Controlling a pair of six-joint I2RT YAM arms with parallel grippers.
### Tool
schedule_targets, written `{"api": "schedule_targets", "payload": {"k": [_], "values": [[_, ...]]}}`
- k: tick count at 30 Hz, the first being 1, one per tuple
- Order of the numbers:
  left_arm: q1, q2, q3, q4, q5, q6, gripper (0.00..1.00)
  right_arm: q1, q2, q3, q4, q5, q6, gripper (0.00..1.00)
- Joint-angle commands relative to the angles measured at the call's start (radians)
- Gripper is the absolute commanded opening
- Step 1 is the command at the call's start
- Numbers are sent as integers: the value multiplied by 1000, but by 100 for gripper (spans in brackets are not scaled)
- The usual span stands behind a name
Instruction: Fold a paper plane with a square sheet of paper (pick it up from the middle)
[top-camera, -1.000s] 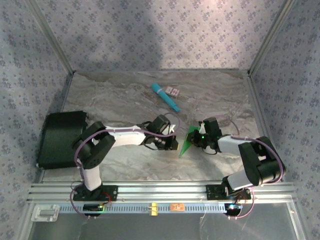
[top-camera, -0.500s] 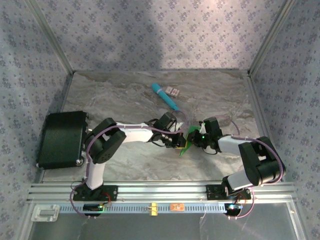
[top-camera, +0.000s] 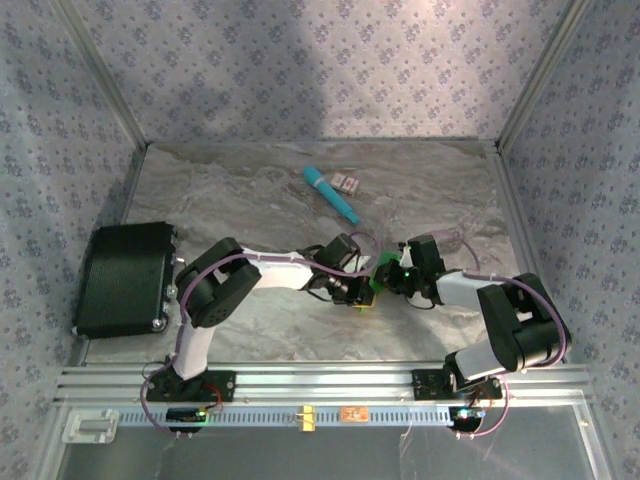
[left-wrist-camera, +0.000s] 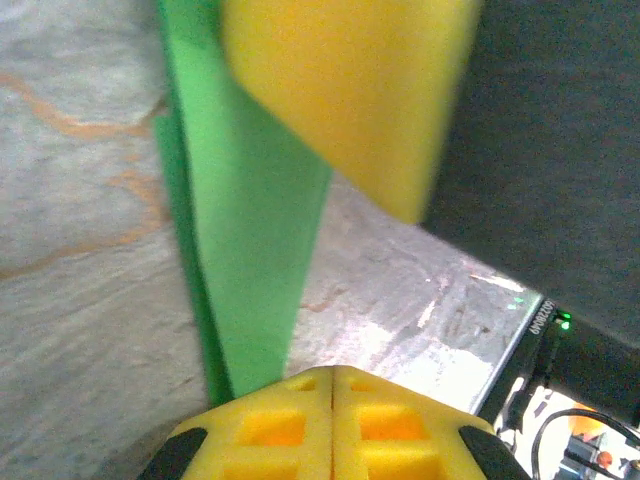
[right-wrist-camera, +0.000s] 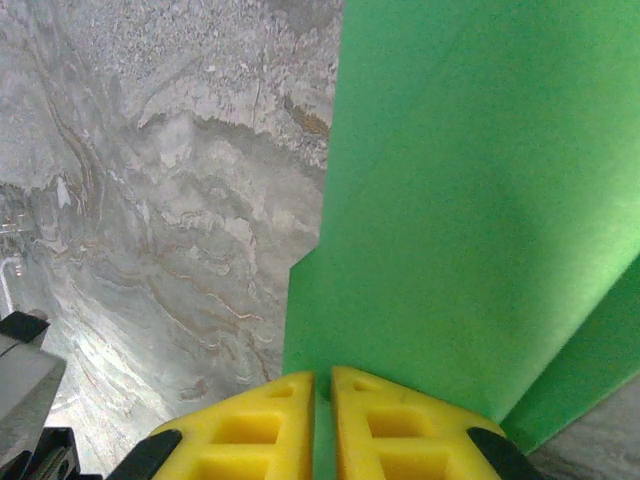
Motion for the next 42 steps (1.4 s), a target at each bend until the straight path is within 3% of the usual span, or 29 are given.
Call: {"api": "schedule_targets", "payload": {"k": [1,20,28,42], "values": [[-4,2,-26,-25,-21,24,7,-12,8,-32,-78,40,-14,15],[-16,-145,-268,60,-41,-29,6,-23,4,-37,-75,25,-17,15],[7,-220,-200,35,-100,13,6,-23,-3,-38,-69,4,-16,15],[37,-29,21,88,-14,-22,7,-27,-7,-38,-60,-9,-4,15]]}}
